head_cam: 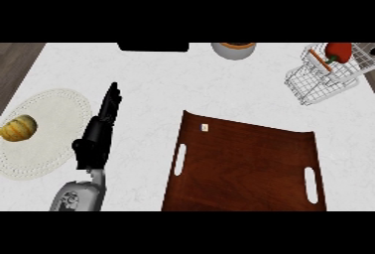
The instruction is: Pick the bell pepper from the tray and place it in the tiered basket
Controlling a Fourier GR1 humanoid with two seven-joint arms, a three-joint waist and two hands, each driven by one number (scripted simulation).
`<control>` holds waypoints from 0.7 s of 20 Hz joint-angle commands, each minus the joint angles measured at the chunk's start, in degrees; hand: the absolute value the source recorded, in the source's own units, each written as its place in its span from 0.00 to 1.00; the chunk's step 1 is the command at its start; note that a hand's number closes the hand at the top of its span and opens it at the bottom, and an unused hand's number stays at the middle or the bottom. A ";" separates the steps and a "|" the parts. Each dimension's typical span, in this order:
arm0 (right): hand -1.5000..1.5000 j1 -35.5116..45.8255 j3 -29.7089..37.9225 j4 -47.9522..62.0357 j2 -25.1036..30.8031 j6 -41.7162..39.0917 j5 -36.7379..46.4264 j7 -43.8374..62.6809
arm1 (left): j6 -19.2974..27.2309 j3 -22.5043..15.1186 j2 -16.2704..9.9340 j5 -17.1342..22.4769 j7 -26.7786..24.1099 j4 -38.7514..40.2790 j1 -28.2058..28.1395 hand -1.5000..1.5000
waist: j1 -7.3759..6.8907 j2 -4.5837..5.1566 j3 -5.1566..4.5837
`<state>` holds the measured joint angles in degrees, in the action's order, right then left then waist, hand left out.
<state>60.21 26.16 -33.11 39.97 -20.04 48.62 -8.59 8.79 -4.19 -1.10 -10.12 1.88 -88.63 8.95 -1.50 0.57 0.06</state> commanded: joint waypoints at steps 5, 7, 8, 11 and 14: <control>0.00 5.78 11.03 7.21 5.99 4.09 -7.50 6.93 | -0.08 0.59 0.15 0.37 -0.47 1.17 1.30 0.50 | -0.12 0.12 -0.01; 0.00 4.95 12.75 9.17 10.91 3.67 -8.17 6.32 | 1.08 -1.13 1.06 -0.82 1.59 -1.00 -0.24 0.50 | -0.43 0.15 0.05; 0.00 1.43 13.98 10.84 12.05 3.87 -8.96 3.39 | 2.03 -2.48 1.07 -1.44 1.72 -0.82 0.88 0.50 | -0.03 0.29 0.11; 0.00 -1.43 18.11 14.09 17.81 0.23 -12.14 3.10 | 0.95 -0.26 0.60 -0.49 1.01 0.19 1.49 0.50 | 0.74 0.33 0.18; 0.00 -3.43 22.39 17.49 21.84 -2.02 -15.74 1.80 | 0.75 -0.33 0.29 -0.27 1.07 -0.93 0.63 0.50 | 0.26 0.37 0.24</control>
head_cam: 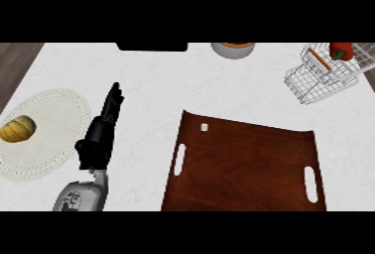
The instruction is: Pick the bell pepper from the tray and place it in the tiered basket
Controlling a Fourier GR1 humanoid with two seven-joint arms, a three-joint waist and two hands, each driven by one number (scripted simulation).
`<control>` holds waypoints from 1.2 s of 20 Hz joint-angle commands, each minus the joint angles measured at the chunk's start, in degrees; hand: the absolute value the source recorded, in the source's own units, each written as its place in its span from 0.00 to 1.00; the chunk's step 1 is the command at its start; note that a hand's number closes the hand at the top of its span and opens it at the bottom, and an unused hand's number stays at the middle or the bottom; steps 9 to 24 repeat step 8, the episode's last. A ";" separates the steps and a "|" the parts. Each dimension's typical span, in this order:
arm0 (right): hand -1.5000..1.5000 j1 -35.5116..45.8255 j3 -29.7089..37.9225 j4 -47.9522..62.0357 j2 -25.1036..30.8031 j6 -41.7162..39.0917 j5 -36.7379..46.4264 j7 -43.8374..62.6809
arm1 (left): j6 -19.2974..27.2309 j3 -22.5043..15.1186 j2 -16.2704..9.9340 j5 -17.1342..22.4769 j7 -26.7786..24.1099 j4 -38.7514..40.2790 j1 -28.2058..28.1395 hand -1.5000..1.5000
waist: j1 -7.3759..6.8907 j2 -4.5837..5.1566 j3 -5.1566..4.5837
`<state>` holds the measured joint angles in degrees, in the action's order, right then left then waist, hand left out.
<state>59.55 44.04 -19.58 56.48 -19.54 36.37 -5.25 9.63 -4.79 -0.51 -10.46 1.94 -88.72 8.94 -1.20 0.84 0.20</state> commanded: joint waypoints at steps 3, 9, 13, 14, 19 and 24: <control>0.00 -10.06 6.72 6.40 9.53 -6.68 -5.15 -7.52 | -0.97 1.59 -1.39 1.25 1.87 -1.78 0.89 0.50 | 0.57 0.15 0.25; 0.00 -16.71 9.45 9.42 14.37 -13.14 -7.42 -12.74 | 0.59 -0.07 0.44 0.03 0.69 -1.11 -0.41 0.50 | 1.15 0.24 0.46; 0.00 -16.71 9.45 9.42 14.37 -13.14 -7.42 -12.74 | 0.59 -0.07 0.44 0.03 0.69 -1.11 -0.41 0.50 | 1.15 0.24 0.46; 0.00 -16.71 9.45 9.42 14.37 -13.14 -7.42 -12.74 | 0.59 -0.07 0.44 0.03 0.69 -1.11 -0.41 0.50 | 1.15 0.24 0.46; 0.00 -16.71 9.45 9.42 14.37 -13.14 -7.42 -12.74 | 0.59 -0.07 0.44 0.03 0.69 -1.11 -0.41 0.50 | 1.15 0.24 0.46; 0.00 -16.71 9.45 9.42 14.37 -13.14 -7.42 -12.74 | 0.59 -0.07 0.44 0.03 0.69 -1.11 -0.41 0.50 | 1.15 0.24 0.46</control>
